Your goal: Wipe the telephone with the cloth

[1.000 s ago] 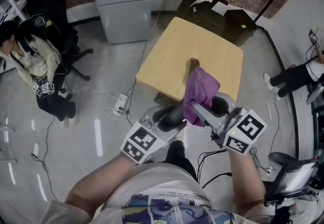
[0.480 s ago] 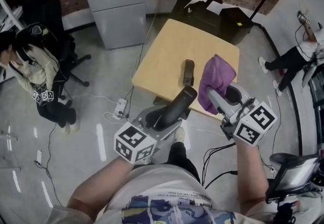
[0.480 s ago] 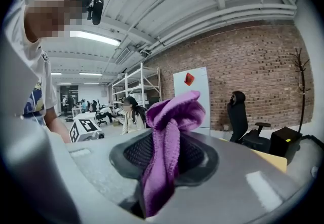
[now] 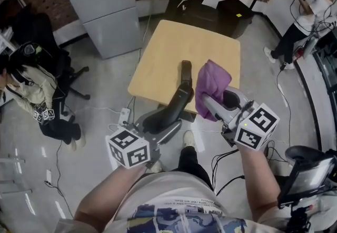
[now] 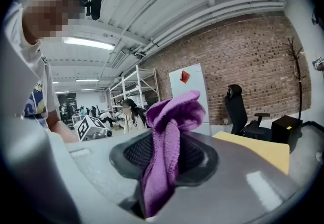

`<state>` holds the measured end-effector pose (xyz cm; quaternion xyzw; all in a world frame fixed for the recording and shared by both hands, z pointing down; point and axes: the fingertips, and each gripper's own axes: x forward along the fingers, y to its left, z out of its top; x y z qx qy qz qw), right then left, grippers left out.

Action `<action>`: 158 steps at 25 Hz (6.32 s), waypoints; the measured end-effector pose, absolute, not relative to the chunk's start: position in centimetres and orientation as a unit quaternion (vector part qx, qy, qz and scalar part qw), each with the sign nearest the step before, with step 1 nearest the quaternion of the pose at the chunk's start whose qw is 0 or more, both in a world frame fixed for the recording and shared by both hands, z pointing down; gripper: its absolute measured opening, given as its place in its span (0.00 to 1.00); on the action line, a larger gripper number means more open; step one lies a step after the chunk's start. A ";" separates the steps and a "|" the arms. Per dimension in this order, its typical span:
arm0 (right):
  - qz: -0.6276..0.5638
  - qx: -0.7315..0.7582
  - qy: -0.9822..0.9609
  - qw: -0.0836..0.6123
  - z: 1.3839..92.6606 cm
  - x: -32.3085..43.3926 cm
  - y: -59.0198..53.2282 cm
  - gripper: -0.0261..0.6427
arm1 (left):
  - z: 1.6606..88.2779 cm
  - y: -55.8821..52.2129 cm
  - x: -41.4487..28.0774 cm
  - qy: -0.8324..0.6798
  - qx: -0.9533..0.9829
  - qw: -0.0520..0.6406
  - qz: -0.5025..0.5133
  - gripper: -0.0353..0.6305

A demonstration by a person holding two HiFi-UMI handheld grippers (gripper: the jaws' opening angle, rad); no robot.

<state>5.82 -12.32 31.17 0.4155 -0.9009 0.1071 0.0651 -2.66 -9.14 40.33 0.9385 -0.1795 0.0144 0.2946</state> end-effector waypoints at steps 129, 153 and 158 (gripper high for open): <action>0.246 0.300 -0.907 0.164 43.4 0.8 -2.4 0.20 | 37.4 -14.7 1.9 -0.089 0.830 0.525 -0.166 0.44; 0.272 0.343 -0.885 0.161 46.0 15.9 -11.7 0.20 | 51.2 -25.2 6.0 -0.385 0.835 0.392 0.043 0.44; 0.281 0.329 -0.885 0.169 46.9 17.8 -12.9 0.20 | 54.9 -26.8 7.0 -0.423 0.823 0.364 0.104 0.44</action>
